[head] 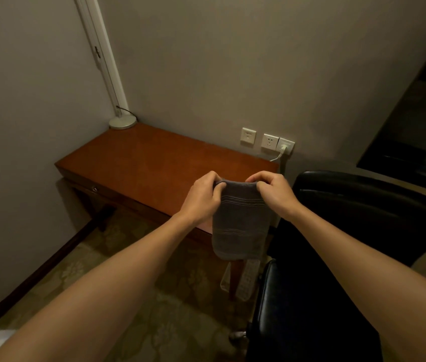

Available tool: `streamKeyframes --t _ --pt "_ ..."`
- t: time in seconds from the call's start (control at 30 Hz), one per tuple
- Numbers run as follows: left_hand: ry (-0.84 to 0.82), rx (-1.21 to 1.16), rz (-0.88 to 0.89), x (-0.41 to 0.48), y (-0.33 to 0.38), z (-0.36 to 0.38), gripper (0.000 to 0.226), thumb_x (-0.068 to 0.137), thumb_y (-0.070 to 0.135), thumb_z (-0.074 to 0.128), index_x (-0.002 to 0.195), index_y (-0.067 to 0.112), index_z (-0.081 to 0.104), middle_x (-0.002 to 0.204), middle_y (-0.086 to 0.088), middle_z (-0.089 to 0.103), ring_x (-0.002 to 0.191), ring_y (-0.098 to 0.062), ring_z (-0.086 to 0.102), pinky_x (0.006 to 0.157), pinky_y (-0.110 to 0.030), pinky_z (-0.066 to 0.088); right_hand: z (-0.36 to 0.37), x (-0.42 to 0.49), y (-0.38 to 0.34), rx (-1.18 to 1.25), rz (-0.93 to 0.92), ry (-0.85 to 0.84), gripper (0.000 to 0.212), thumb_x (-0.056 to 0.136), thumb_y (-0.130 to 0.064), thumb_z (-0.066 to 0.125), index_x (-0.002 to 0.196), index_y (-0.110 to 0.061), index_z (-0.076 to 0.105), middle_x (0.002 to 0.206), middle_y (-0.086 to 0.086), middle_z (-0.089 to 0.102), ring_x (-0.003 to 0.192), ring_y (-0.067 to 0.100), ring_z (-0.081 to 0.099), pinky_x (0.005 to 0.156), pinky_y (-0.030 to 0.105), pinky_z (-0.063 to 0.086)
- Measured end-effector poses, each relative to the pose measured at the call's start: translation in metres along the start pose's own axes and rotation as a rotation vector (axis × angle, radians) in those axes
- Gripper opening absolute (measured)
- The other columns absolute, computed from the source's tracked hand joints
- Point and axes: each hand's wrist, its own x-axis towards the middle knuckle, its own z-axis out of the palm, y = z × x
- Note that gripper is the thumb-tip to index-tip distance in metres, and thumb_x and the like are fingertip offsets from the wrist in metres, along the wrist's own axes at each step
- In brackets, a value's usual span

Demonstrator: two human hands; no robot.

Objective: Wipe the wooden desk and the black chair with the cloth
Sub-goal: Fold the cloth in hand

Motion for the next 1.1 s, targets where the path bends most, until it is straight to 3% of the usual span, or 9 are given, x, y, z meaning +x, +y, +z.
streamKeyframes --t 0.23,0.37,0.43,0.57,0.7,0.93,1.1 --pt "0.057 -0.048 0.06 0.005 -0.006 -0.003 0.01 0.102 0.019 0.053 0.094 0.025 0.055 0.093 0.009 0.062 0.087 -0.006 0.06 0.068 -0.021 0.046 0.007 -0.001 -0.008 -0.052 0.025 -0.02 0.028 0.096 -0.014 0.048 0.088 -0.022 0.074 0.091 -0.003 0.069 0.094 0.016 0.064 0.085 0.042 0.057" --pt "0.012 -0.069 0.052 0.009 -0.018 -0.008 0.019 0.101 0.021 0.054 0.12 0.028 0.054 0.119 0.004 0.064 0.109 -0.011 0.059 0.089 -0.029 0.054 0.015 -0.003 -0.009 -0.031 0.051 0.011 0.027 0.095 -0.014 0.049 0.089 -0.018 0.074 0.089 -0.001 0.07 0.09 0.015 0.065 0.085 0.043 0.057" --pt "0.007 -0.08 0.033 0.013 -0.021 -0.012 0.018 0.101 0.022 0.055 0.119 0.026 0.057 0.117 0.006 0.064 0.109 -0.011 0.06 0.092 -0.033 0.056 0.018 -0.005 -0.011 -0.03 0.049 0.027 0.026 0.096 -0.013 0.049 0.091 -0.017 0.074 0.09 -0.001 0.07 0.09 0.014 0.064 0.085 0.04 0.057" --pt "-0.001 -0.097 0.032 0.019 -0.031 -0.016 0.004 0.1 0.023 0.058 0.102 0.026 0.061 0.098 0.01 0.065 0.093 -0.005 0.063 0.082 -0.035 0.06 0.025 -0.007 -0.012 -0.039 0.059 0.044 0.023 0.097 -0.014 0.051 0.093 -0.02 0.073 0.092 -0.004 0.069 0.091 0.011 0.063 0.084 0.037 0.057" --pt "-0.052 -0.035 0.059 0.02 -0.041 -0.02 0.002 0.101 0.027 0.056 0.102 0.028 0.057 0.099 0.01 0.065 0.093 -0.008 0.063 0.077 -0.034 0.059 0.033 -0.007 -0.009 -0.045 0.069 0.064 0.021 0.096 -0.014 0.053 0.094 -0.021 0.073 0.093 -0.004 0.069 0.093 0.011 0.063 0.083 0.037 0.058" --pt "-0.101 0.048 0.023 0.028 -0.059 -0.02 0.003 0.102 0.029 0.054 0.102 0.029 0.057 0.1 0.01 0.067 0.091 -0.01 0.062 0.062 -0.02 0.041 0.053 0.001 0.003 -0.077 0.124 0.068 0.02 0.095 -0.014 0.054 0.094 -0.02 0.073 0.094 -0.003 0.069 0.093 0.012 0.063 0.082 0.035 0.057" --pt "-0.149 0.047 -0.012 0.038 -0.072 -0.013 0.005 0.101 0.031 0.057 0.104 0.029 0.06 0.101 0.012 0.067 0.09 -0.006 0.06 0.06 -0.013 0.035 0.065 0.012 0.016 -0.077 0.181 0.067 0.019 0.097 -0.014 0.054 0.094 -0.019 0.072 0.094 -0.002 0.068 0.091 0.014 0.064 0.081 0.037 0.058"
